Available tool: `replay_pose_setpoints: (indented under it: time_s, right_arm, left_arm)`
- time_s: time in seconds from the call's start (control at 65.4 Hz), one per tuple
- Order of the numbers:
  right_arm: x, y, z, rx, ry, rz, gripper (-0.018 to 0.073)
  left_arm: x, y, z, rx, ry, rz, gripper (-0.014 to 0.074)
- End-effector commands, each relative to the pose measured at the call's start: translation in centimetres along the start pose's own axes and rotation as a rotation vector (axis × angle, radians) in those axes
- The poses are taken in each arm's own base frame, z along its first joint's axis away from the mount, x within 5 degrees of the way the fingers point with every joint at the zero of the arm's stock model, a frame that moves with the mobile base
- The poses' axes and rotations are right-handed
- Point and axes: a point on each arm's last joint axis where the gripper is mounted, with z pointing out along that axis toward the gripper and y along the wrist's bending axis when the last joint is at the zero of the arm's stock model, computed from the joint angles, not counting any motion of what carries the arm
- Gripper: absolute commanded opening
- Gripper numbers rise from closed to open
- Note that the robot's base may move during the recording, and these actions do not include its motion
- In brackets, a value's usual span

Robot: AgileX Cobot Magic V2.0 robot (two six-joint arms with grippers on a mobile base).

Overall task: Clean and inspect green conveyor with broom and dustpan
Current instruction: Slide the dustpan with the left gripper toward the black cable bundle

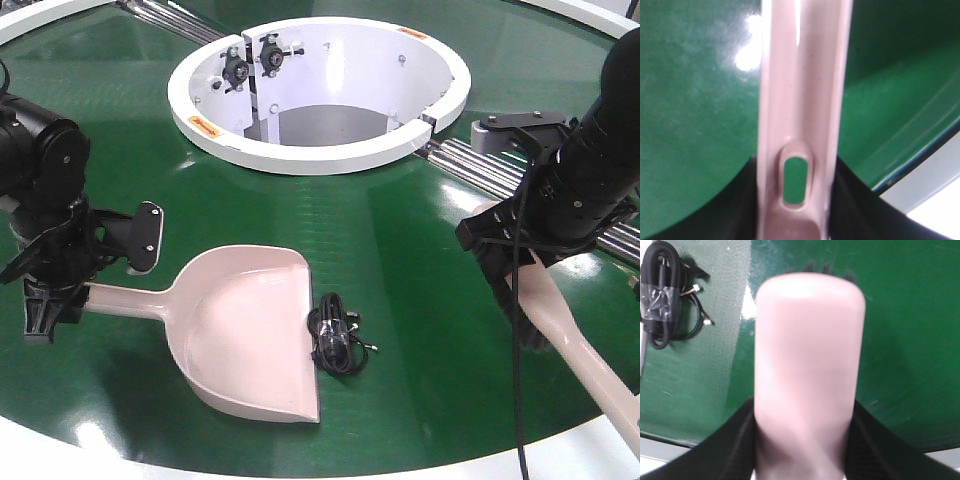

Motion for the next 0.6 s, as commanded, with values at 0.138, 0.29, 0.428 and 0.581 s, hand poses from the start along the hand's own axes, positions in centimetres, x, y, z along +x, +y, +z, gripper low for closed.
replay_pose_setpoints:
  time_s: [0.138, 0.29, 0.428, 0.581]
  right_arm:
    - [0.54, 0.1, -2.29, -0.002, -0.026, -0.009, -0.0004]
    - [0.54, 0.1, -2.29, -0.002, -0.026, -0.009, -0.0004]
    - [0.54, 0.1, -2.29, -0.002, -0.026, -0.009, -0.0004]
    - [0.54, 0.1, -2.29, -0.002, -0.026, -0.009, -0.0004]
  left_arm:
    - [-0.13, -0.64, -2.15, -0.008, -0.072, -0.043, -0.0008]
    - [-0.44, -0.67, -2.18, -0.003, -0.106, -0.053, -0.0008]
    - [-0.73, -0.64, -2.21, -0.005, -0.139, -0.063, -0.0006]
    - [-0.75, -0.58, -2.22, -0.012, -0.14, -0.063, -0.0008]
